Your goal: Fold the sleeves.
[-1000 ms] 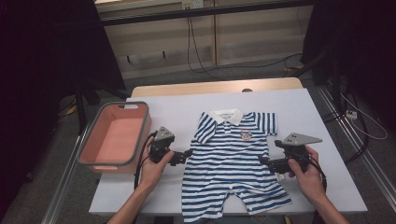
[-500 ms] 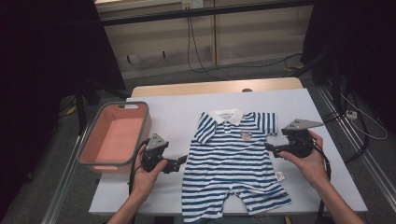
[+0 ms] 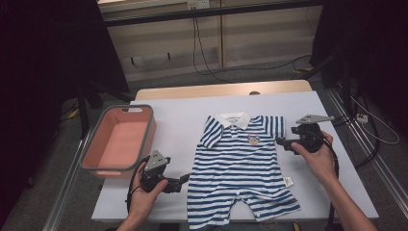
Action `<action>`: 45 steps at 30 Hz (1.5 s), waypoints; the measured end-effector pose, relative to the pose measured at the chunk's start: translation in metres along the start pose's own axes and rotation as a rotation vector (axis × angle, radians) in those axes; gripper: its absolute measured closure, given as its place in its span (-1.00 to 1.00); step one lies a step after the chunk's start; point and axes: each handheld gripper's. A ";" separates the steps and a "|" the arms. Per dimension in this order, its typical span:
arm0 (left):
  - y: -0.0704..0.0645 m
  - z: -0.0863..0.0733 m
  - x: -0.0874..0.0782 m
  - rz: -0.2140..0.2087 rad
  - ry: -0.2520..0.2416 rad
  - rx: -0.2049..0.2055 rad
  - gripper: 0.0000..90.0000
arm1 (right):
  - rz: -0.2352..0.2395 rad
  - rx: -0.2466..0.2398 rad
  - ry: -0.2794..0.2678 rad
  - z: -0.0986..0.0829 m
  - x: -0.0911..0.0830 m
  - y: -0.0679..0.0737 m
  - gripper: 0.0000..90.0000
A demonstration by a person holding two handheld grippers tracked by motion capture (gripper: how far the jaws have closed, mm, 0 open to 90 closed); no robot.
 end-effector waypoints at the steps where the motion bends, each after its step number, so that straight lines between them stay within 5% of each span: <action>1: 0.000 -0.002 0.000 0.000 0.001 -0.003 -0.86 | -0.009 0.013 -0.006 0.003 0.001 -0.003 -0.51; 18: 0.004 -0.010 0.009 -0.004 -0.001 -0.018 -0.86 | -0.111 0.089 0.007 0.022 0.040 -0.031 -0.29; 27: 0.003 -0.011 0.011 -0.012 0.013 -0.010 -0.86 | -0.128 0.061 0.021 0.037 0.053 -0.043 0.01; 29: 0.003 -0.011 0.011 -0.011 0.015 -0.007 -0.86 | -0.126 0.062 0.016 0.038 0.056 -0.046 0.25; 37: 0.002 -0.011 0.013 -0.008 0.029 0.010 -0.86 | -0.113 0.102 0.039 0.033 0.069 -0.057 0.45; 45: 0.001 -0.011 0.010 -0.009 0.016 0.007 -0.87 | -0.099 0.124 0.054 0.028 0.072 -0.060 0.43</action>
Point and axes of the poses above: each handheld gripper's, and its own axes: x roughly forward along the jaws, z roughly out of its top, y roughly to its left, and after that the axes turned 9 degrees about x, right-handed
